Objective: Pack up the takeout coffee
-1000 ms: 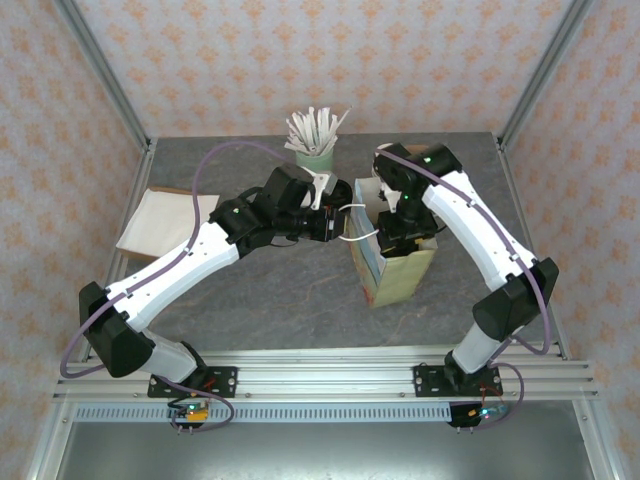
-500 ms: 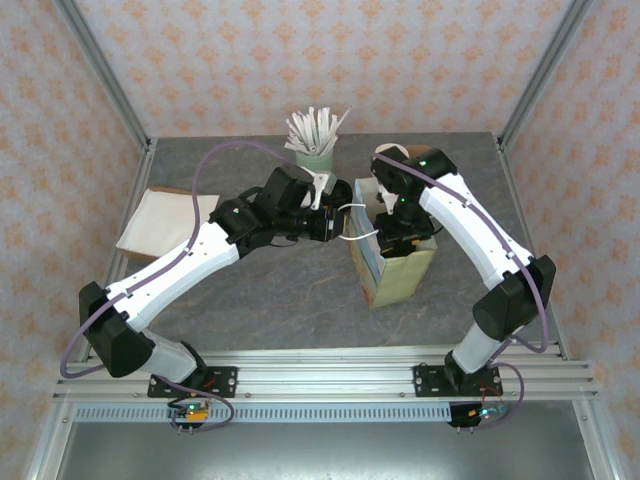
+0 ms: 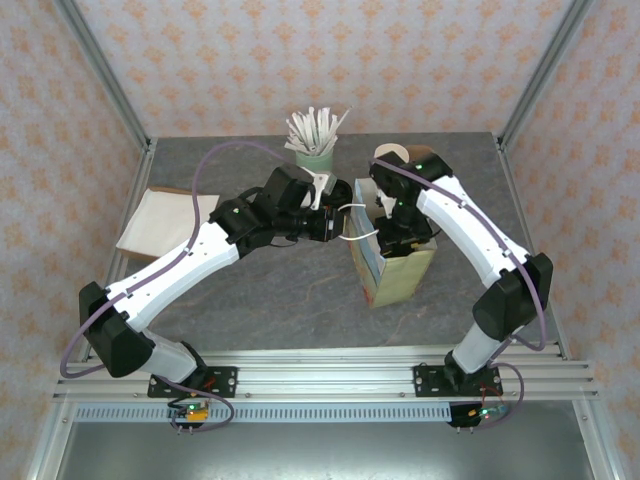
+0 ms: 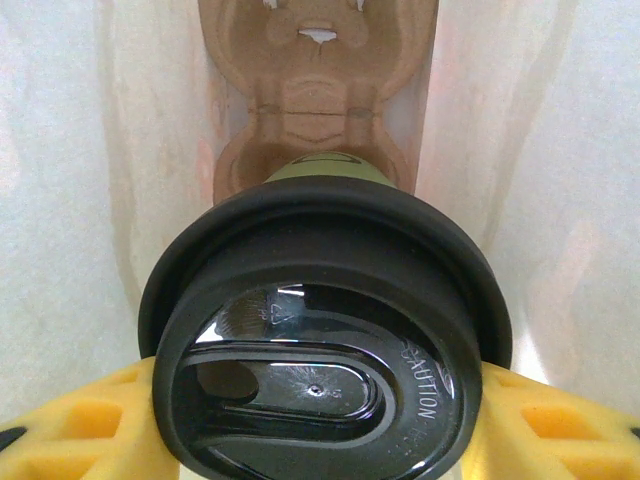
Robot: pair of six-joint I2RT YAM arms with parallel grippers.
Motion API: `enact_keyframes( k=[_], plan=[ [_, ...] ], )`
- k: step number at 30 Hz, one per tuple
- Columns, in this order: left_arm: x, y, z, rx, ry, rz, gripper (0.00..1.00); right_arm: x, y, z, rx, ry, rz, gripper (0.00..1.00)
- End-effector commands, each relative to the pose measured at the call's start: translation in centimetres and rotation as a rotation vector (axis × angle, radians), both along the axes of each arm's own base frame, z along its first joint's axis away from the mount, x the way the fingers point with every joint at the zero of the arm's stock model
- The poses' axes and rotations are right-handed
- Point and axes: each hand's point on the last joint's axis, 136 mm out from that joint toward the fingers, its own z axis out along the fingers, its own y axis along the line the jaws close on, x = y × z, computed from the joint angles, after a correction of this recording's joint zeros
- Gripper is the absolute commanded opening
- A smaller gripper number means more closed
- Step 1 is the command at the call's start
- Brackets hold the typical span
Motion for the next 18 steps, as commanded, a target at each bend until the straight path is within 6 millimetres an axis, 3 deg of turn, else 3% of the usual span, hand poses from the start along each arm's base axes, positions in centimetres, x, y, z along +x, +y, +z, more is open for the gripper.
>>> enact_keyframes(
  k=[1, 18],
  plan=[
    [-0.72, 0.24, 1.4, -0.003, -0.037, -0.011, 0.2, 0.13, -0.47, -0.19, -0.016, -0.013, -0.027, 0.52],
    [-0.55, 0.04, 1.06, 0.002, -0.026, -0.011, 0.2, -0.43, -0.92, 0.46, -0.014, -0.028, -0.055, 0.51]
  ],
)
